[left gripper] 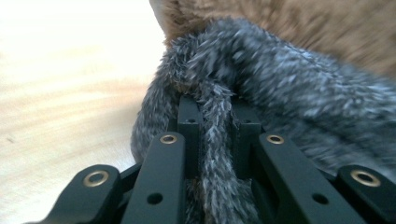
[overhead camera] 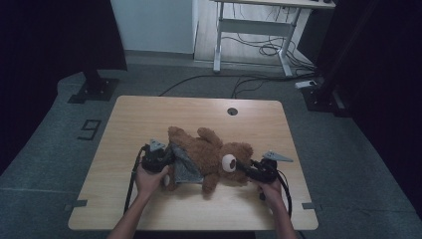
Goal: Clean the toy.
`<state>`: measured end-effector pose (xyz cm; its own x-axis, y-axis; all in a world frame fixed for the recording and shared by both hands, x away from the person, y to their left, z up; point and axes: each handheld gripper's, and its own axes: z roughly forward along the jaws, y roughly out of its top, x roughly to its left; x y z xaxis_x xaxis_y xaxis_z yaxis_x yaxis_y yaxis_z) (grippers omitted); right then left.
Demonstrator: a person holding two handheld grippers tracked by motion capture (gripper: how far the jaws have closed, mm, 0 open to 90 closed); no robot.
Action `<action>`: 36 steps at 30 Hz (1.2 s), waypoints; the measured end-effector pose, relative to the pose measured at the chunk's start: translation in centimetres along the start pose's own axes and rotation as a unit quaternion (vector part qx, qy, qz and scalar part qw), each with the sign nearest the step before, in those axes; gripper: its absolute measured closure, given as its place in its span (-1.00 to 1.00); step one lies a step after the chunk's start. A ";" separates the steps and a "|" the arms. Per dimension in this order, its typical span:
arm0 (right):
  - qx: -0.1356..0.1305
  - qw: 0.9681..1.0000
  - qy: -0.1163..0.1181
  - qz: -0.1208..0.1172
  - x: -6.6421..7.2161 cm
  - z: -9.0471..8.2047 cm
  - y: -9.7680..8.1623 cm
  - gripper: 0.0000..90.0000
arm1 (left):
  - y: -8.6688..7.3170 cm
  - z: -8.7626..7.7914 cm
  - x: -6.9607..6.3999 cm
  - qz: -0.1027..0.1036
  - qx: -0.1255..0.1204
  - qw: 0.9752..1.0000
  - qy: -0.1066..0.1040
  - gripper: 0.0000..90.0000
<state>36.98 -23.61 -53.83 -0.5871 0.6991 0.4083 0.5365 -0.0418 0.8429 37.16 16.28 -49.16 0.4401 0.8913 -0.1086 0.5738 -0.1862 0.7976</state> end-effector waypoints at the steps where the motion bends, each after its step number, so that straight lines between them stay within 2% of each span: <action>1: 0.000 1.000 -0.001 -0.001 0.0 0.0 0.0 0.03 | 0.3 -0.7 0.0 -0.002 -0.013 1.000 -0.004 0.73; 4: 0.000 1.000 -0.001 -0.002 0.0 0.0 0.0 0.03 | 1.4 -2.8 -0.1 -0.005 -0.053 0.999 -0.014 0.73; 7: 0.000 1.000 0.000 -0.002 0.0 0.0 0.0 0.03 | 2.7 -4.5 -0.9 0.005 -0.084 0.996 -0.027 0.73; 10: 0.000 1.000 0.000 -0.002 0.0 0.0 0.0 0.03 | 4.1 -5.3 -2.5 0.023 -0.094 0.994 -0.055 0.73; 12: 0.000 1.000 0.001 -0.002 0.0 0.0 0.0 0.03 | 4.9 -5.1 -3.7 0.034 -0.092 0.993 -0.067 0.73; 15: 0.000 1.000 0.001 -0.002 0.0 0.0 0.0 0.03 | 6.0 -3.7 -5.4 0.036 -0.086 0.992 -0.085 0.73; 20: -0.001 1.000 0.001 -0.002 0.0 0.0 0.0 0.03 | 7.4 0.1 -9.0 0.048 -0.062 0.991 -0.106 0.73; 22: -0.002 1.000 0.001 -0.001 0.0 0.0 0.0 0.03 | 7.7 1.7 -10.8 0.063 -0.050 0.991 -0.110 0.73; 25: -0.003 1.000 0.004 0.000 -0.1 -0.1 -0.1 0.03 | 8.0 4.0 -14.1 0.105 -0.030 0.988 -0.106 0.73; 29: -0.007 1.000 0.001 -0.001 0.1 -0.1 -0.3 0.03 | 8.1 6.4 -17.5 0.121 -0.009 0.985 -0.123 0.73; 32: -0.007 1.000 -0.001 -0.002 0.1 -0.1 -0.4 0.03 | 7.4 7.6 -18.5 0.131 0.004 0.984 -0.117 0.73; 36: -0.005 1.000 0.000 -0.002 0.0 -0.1 -0.4 0.03 | 6.8 7.7 -17.7 0.120 0.002 0.986 -0.115 0.73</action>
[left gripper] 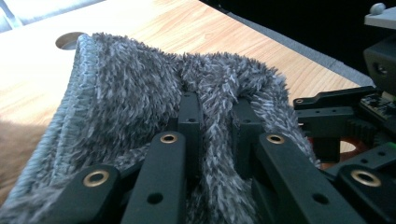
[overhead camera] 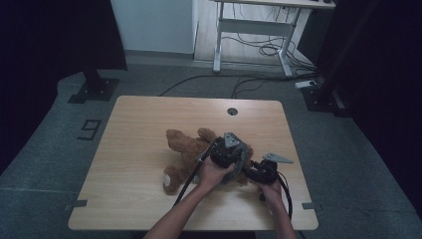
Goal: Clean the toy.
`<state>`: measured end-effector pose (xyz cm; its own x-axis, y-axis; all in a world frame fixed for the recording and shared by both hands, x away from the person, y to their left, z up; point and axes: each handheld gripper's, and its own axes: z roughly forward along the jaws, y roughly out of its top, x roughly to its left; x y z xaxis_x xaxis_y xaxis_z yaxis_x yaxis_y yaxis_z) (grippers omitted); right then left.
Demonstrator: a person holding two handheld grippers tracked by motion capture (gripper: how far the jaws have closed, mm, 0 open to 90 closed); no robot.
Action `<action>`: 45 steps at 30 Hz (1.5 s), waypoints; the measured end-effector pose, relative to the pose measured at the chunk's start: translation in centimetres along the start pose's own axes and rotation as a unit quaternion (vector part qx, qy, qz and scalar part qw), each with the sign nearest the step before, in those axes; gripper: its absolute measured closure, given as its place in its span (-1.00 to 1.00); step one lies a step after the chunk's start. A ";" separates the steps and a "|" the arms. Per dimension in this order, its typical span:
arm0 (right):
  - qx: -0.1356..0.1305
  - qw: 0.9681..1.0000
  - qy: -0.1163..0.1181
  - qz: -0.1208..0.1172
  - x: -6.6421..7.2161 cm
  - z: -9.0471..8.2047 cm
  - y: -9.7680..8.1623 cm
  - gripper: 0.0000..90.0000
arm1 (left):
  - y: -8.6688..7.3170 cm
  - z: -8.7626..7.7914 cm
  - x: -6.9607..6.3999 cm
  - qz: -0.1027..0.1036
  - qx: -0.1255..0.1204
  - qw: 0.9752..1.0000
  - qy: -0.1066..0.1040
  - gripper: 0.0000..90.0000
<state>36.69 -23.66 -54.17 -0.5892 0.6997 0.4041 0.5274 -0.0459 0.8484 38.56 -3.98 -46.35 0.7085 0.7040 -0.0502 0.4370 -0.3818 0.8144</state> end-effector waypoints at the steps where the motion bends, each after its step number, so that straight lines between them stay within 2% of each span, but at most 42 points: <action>1: 0.001 1.000 -0.001 -0.004 0.0 0.0 0.0 0.03 | -0.1 -0.2 0.2 -0.001 0.000 1.000 0.003 0.74; 4: -0.001 1.000 -0.003 -0.004 0.1 0.0 0.0 0.03 | -0.6 -1.0 0.9 -0.009 0.000 1.000 0.020 0.74; 8: -0.002 1.000 -0.001 -0.001 0.1 0.0 0.0 0.03 | -1.8 -2.4 2.7 -0.022 -0.002 0.999 0.039 0.74; 11: -0.003 1.000 0.001 0.000 0.0 0.0 -0.1 0.03 | -2.8 -3.4 4.2 -0.046 -0.007 0.998 0.032 0.75; 15: -0.004 1.000 0.000 -0.002 0.0 0.0 -0.1 0.03 | -3.0 -5.0 5.1 -0.042 -0.015 0.998 0.047 0.75; 17: -0.005 1.000 0.002 0.001 0.0 0.0 -0.1 0.03 | -3.2 -5.8 6.0 -0.047 -0.019 0.997 0.054 0.75; 21: -0.007 1.000 0.004 0.004 -0.1 0.0 -0.2 0.03 | -3.8 -7.6 8.6 -0.075 -0.024 0.994 0.078 0.75; 24: -0.008 1.000 0.005 0.004 -0.2 0.0 -0.2 0.03 | -4.8 -8.4 10.8 -0.100 -0.012 0.991 0.083 0.75; 28: -0.009 1.000 0.005 0.006 -0.1 0.0 -0.2 0.03 | -6.4 -8.9 12.3 -0.105 0.003 0.989 0.106 0.74; 32: -0.009 1.000 0.005 0.007 -0.2 0.0 -0.2 0.03 | -7.1 -9.4 13.2 -0.118 0.007 0.987 0.112 0.74; 35: -0.010 1.000 0.006 0.008 -0.2 0.0 -0.3 0.03 | -7.1 -10.0 13.3 -0.118 0.005 0.987 0.113 0.75; 38: -0.009 1.000 0.008 0.009 -0.3 0.0 -0.3 0.03 | -6.1 -10.9 12.5 -0.107 -0.014 0.988 0.109 0.75; 41: -0.011 1.000 0.009 0.010 -0.4 0.0 -0.3 0.03 | -4.5 -11.2 10.6 -0.084 -0.032 0.991 0.094 0.75; 45: -0.010 1.000 0.008 0.011 -0.3 0.0 -0.3 0.03 | -1.9 -10.2 7.1 -0.050 -0.050 0.996 0.061 0.75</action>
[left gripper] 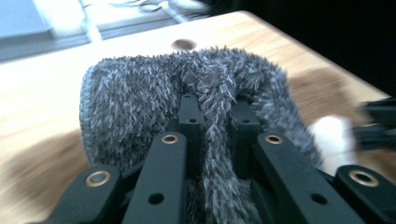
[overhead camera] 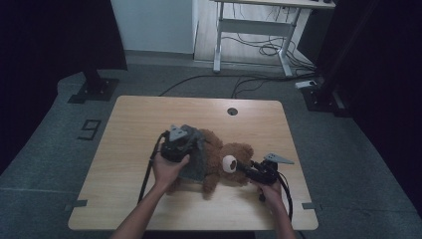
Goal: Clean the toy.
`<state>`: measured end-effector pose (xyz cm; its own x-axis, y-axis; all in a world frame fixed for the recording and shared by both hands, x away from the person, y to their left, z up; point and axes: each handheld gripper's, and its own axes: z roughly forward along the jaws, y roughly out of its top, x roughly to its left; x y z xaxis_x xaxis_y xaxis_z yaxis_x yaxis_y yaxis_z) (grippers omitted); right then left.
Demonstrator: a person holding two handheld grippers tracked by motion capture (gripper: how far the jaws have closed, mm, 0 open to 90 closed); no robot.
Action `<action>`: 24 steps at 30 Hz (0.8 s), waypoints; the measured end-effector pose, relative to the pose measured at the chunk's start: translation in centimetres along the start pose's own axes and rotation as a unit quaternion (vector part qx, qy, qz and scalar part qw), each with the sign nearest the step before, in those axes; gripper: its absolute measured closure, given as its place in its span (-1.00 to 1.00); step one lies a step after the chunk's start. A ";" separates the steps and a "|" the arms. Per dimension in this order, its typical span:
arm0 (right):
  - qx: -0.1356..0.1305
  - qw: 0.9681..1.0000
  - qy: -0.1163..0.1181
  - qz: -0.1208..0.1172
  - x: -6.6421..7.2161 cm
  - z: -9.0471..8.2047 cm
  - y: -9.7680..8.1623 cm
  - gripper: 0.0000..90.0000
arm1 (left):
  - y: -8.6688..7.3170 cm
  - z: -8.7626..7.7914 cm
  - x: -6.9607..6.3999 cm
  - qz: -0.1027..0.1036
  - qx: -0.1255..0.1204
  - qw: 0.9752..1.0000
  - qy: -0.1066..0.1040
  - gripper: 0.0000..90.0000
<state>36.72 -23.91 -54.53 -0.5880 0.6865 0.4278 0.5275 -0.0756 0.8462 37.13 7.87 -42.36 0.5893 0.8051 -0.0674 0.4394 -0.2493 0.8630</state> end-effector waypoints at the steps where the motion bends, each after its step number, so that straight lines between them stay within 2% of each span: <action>1: 0.000 1.000 0.000 0.000 0.0 0.0 0.0 0.03 | 0.5 0.4 -0.9 0.007 -0.002 1.000 -0.009 0.75; 4: -0.001 1.000 0.001 0.001 0.0 0.0 0.0 0.03 | 1.8 2.3 -3.6 0.021 0.000 0.999 -0.034 0.75; 9: 0.001 1.000 0.000 0.001 0.0 -0.1 -0.1 0.03 | 2.9 6.5 -7.5 0.037 0.023 0.997 -0.069 0.75; 11: 0.000 1.000 0.000 0.000 0.0 -0.1 -0.1 0.03 | 2.9 8.3 -8.7 0.043 0.039 0.996 -0.074 0.75; 13: -0.001 1.000 0.000 0.000 0.1 -0.1 -0.1 0.03 | 2.7 9.5 -9.3 0.052 0.056 0.995 -0.068 0.75; 15: -0.003 1.000 -0.003 -0.002 0.1 -0.1 -0.2 0.03 | 2.3 10.5 -9.3 0.060 0.076 0.994 -0.056 0.74; 17: -0.004 1.000 -0.006 -0.003 0.1 0.0 -0.2 0.03 | 2.0 10.9 -8.8 0.060 0.083 0.993 -0.050 0.75; 19: -0.005 1.000 -0.009 -0.005 0.2 0.0 -0.2 0.03 | 2.0 10.7 -8.1 0.043 0.085 0.994 -0.049 0.75; 21: -0.004 1.000 -0.012 -0.009 0.3 0.0 -0.2 0.03 | 2.0 10.3 -7.5 0.049 0.088 0.994 -0.032 0.75; 24: -0.006 1.000 -0.013 -0.010 0.3 0.0 -0.2 0.03 | 1.5 9.5 -5.7 0.034 0.093 0.995 -0.014 0.75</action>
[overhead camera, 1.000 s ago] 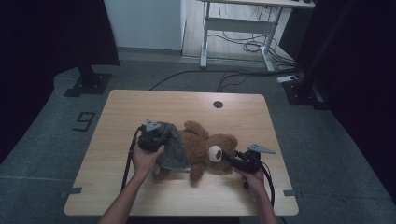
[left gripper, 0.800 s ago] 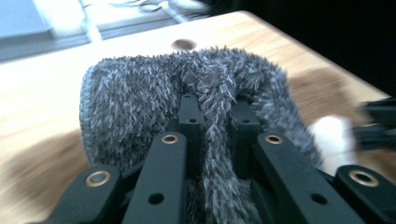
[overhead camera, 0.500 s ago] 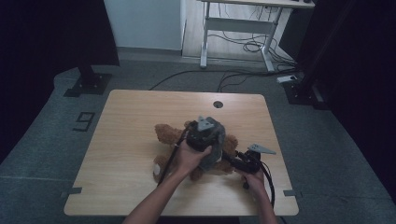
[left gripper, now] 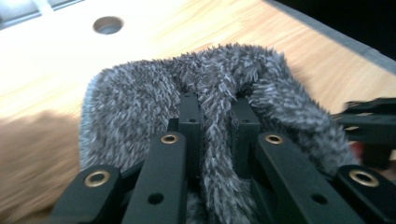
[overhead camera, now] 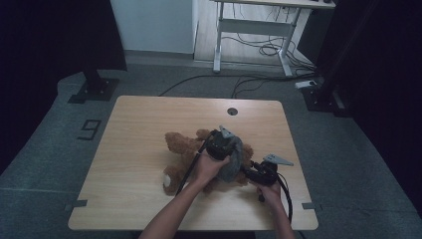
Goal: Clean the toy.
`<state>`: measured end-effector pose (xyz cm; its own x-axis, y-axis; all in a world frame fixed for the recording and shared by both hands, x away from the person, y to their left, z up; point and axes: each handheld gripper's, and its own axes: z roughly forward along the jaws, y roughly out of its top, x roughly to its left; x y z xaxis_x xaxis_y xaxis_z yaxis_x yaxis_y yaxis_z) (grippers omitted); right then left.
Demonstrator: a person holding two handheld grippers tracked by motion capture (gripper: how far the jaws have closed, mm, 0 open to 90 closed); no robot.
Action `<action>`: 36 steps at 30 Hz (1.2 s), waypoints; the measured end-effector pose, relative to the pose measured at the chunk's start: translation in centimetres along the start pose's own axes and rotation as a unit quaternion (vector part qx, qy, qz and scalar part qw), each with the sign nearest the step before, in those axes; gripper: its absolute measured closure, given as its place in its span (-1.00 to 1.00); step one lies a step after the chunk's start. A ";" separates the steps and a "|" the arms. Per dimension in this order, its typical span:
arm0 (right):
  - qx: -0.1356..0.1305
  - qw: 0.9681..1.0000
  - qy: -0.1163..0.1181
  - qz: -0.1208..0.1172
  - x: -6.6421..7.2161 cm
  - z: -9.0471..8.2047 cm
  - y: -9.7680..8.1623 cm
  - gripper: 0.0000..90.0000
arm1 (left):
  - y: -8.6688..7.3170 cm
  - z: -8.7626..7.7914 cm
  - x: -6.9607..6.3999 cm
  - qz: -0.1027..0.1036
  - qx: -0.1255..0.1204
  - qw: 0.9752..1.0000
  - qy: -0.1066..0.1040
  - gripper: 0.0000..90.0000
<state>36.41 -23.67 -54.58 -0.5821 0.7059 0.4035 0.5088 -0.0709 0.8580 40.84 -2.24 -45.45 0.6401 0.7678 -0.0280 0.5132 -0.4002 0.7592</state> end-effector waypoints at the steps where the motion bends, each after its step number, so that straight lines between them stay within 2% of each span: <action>1: 0.000 1.000 0.000 -0.001 0.0 0.0 0.0 0.03 | -0.4 -0.2 0.7 -0.008 0.000 1.000 0.000 0.75; 4: 0.001 1.000 0.000 -0.003 0.0 0.0 0.0 0.03 | -1.4 -1.6 2.7 -0.018 -0.008 1.000 0.003 0.75; 6: 0.001 1.000 0.001 -0.003 0.0 0.0 0.0 0.03 | -1.8 -2.7 4.2 -0.027 -0.013 0.999 0.015 0.75; 10: -0.001 1.000 0.003 0.003 -0.1 0.0 0.0 0.03 | -3.2 -4.4 7.2 -0.055 -0.017 0.998 0.026 0.74; 17: -0.002 1.000 0.003 0.002 -0.1 0.0 0.0 0.03 | -5.6 -5.9 10.6 -0.088 -0.016 0.995 0.050 0.73; 21: -0.002 1.000 0.004 0.003 -0.1 0.0 0.0 0.03 | -6.7 -6.4 11.5 -0.094 -0.011 0.994 0.059 0.73; 30: -0.002 1.000 0.004 0.004 -0.1 0.0 0.0 0.03 | -8.0 -7.2 12.8 -0.099 0.005 0.992 0.077 0.73; 34: -0.002 1.000 0.005 0.005 -0.2 0.0 0.0 0.03 | -8.0 -8.3 13.4 -0.111 -0.003 0.991 0.078 0.74; 36: -0.002 1.000 0.005 0.006 -0.2 0.0 0.0 0.03 | -7.5 -8.8 13.2 -0.109 -0.011 0.991 0.079 0.74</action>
<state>36.58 -23.81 -54.67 -0.5830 0.6976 0.4165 0.5134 -0.0810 0.8543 40.43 15.32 -45.83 0.4167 0.9043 -0.0925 0.6160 -0.2060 0.7603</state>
